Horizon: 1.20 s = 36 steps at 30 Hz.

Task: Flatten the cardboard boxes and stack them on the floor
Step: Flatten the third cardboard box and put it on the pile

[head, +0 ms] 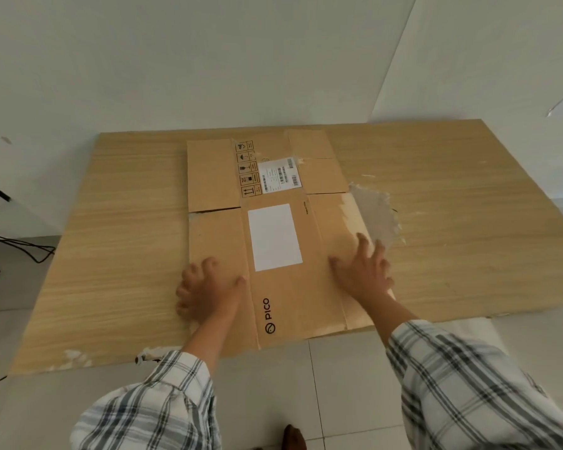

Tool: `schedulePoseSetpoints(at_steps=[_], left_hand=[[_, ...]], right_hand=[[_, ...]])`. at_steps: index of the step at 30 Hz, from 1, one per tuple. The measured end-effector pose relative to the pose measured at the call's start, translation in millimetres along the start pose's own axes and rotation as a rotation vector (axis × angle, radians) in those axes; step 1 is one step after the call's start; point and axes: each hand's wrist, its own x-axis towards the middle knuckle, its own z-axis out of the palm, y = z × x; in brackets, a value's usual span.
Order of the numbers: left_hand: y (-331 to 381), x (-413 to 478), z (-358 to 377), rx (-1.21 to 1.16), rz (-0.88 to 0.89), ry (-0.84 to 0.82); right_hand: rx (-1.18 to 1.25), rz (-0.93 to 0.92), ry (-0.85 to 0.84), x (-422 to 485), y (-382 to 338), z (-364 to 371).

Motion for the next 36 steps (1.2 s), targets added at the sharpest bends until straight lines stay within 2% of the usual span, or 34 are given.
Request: schedulePoseSetpoints(at_steps=[4, 8, 11, 22, 29, 36], left_hand=[[-12, 19, -8, -0.116, -0.131, -0.017], [-25, 41, -18, -0.369, -0.189, -0.045], [-22, 38, -32, -0.420, -0.147, -0.052], [54, -24, -108, -0.485, -0.011, 0.097], [126, -99, -121, -0.534, 0.055, 0.134], [209, -190, -96, -0.579, 0.071, 0.183]], right_hand=[[0.074, 0.133, 0.001, 12, 8, -12], [0.182, 0.218, -0.019, 13, 7, -22], [0.277, 0.160, 0.061, 1, -2, -33], [0.272, -0.062, 0.324, -34, -1, -127], [0.278, -0.165, 0.375, -29, 49, -222], [0.267, -0.265, 0.432, -16, 137, -320]])
